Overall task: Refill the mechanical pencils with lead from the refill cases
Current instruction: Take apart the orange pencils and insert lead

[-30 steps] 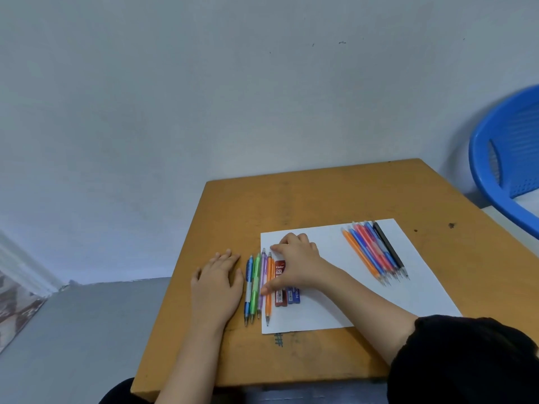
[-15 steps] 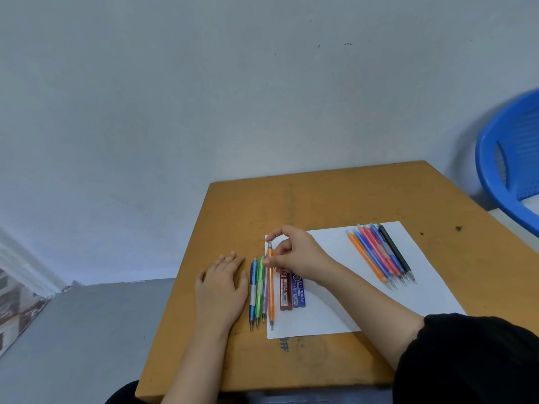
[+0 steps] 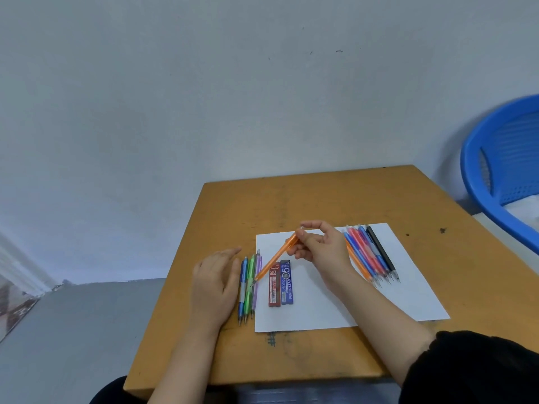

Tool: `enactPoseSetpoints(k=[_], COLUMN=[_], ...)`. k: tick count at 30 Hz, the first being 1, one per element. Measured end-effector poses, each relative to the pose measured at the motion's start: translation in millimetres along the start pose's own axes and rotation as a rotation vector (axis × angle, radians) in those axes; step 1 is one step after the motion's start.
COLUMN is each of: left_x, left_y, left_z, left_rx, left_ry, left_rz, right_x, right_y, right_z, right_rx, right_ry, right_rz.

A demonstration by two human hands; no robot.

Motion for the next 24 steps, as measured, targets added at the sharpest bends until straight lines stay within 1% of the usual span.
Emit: enactPoseSetpoints(k=[4,10,13,17,21,24], left_x=[-13.7,-18.9,-13.5,-10.7,-10.8,-9.8], left_y=[6.6,8.6,7.6,5.9,5.4,4.4], left_z=[-1.5,-11.1,-15.8,-16.5,-12.6,-11.1], left_rx=[-0.047,-0.061,-0.045,-0.048,-0.085,-0.095], left_ry=[0.033,-0.035,-0.049,-0.032,0.001,0.017], left_rz=[-0.227,-0.408,-0.417,-0.379,-0.316,-0.284], right_x=[-5.0,-6.1,-5.3,-4.5,-8.0,-9.9], right_y=[0.9,2.3,2.0,1.1,-1.8,-3.8], right_z=[8.1,8.1,8.4,9.7,11.2,11.8], right_rx=[-0.016,-0.009,0.008,0.040,0.031,0.017], right_ry=[-0.059,-0.184,-0.200,-0.220,-0.346,-0.382], right_rz=[-0.020,-0.092,-0.096,-0.106,-0.106,-0.113])
Point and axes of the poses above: each hand's wrist, its own y-axis away from the middle knuckle, its own z-axis out of the back of the hand, x = y × z, the point moved 2 cm from there along -y, towards the middle knuckle, and after that the axes turned 15 degrees about z, right-handed, at the moved point
